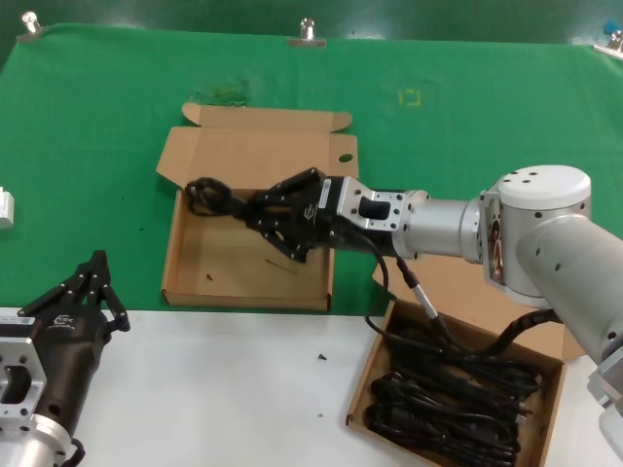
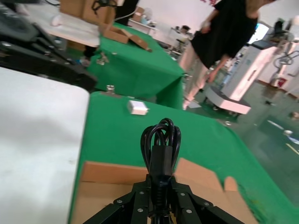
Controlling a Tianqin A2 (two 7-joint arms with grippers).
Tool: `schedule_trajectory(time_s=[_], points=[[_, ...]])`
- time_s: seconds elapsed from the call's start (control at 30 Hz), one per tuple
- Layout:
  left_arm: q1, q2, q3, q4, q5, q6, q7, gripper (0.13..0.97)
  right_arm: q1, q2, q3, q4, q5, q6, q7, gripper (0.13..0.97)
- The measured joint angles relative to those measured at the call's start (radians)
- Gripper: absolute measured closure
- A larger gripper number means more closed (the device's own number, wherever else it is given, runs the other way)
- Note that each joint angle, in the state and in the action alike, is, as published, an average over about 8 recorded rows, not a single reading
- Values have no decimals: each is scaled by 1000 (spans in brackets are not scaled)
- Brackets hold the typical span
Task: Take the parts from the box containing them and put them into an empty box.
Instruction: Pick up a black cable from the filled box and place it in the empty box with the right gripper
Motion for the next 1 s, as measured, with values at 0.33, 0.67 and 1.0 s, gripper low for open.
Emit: schedule_trajectory(time_s=[0.33, 0.67, 1.0], points=[[0, 0, 0, 0, 0, 0, 0, 958, 2, 0, -121, 17, 151, 60, -2, 894], [0, 0, 0, 0, 0, 0, 0, 958, 2, 0, -246, 28, 247, 81, 30, 894], [0, 0, 0, 0, 0, 0, 0, 958, 10, 0, -306, 28, 234, 84, 67, 894]])
